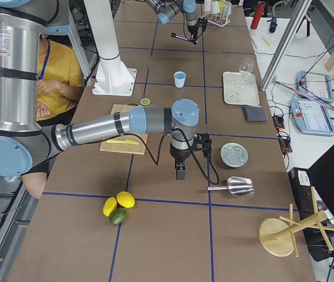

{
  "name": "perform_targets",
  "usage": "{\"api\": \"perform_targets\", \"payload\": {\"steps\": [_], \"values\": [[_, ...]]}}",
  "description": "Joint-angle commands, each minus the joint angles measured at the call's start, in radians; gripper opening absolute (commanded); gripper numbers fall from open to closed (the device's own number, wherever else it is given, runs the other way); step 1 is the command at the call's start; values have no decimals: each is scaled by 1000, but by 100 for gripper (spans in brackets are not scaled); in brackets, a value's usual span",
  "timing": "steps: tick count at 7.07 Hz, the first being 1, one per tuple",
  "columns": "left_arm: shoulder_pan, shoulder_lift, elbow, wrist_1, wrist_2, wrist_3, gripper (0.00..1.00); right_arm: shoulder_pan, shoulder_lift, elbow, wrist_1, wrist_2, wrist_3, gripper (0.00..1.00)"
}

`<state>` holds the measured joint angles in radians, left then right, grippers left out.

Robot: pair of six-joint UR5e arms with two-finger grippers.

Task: Squeeze lemon into cup
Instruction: 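Carry the muddler back and stand it upright on the table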

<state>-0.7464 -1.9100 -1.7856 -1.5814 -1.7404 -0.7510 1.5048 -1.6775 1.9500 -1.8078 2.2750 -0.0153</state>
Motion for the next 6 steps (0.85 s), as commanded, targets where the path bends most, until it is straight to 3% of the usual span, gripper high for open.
{"api": "perform_targets", "payload": {"steps": [1, 6], "values": [[-8, 87, 12, -133, -1, -45, 0, 0, 1, 0, 11, 0, 0, 100], [-5, 106, 93, -201, 1, -80, 0, 0, -1, 0, 15, 0, 0, 100]]}}
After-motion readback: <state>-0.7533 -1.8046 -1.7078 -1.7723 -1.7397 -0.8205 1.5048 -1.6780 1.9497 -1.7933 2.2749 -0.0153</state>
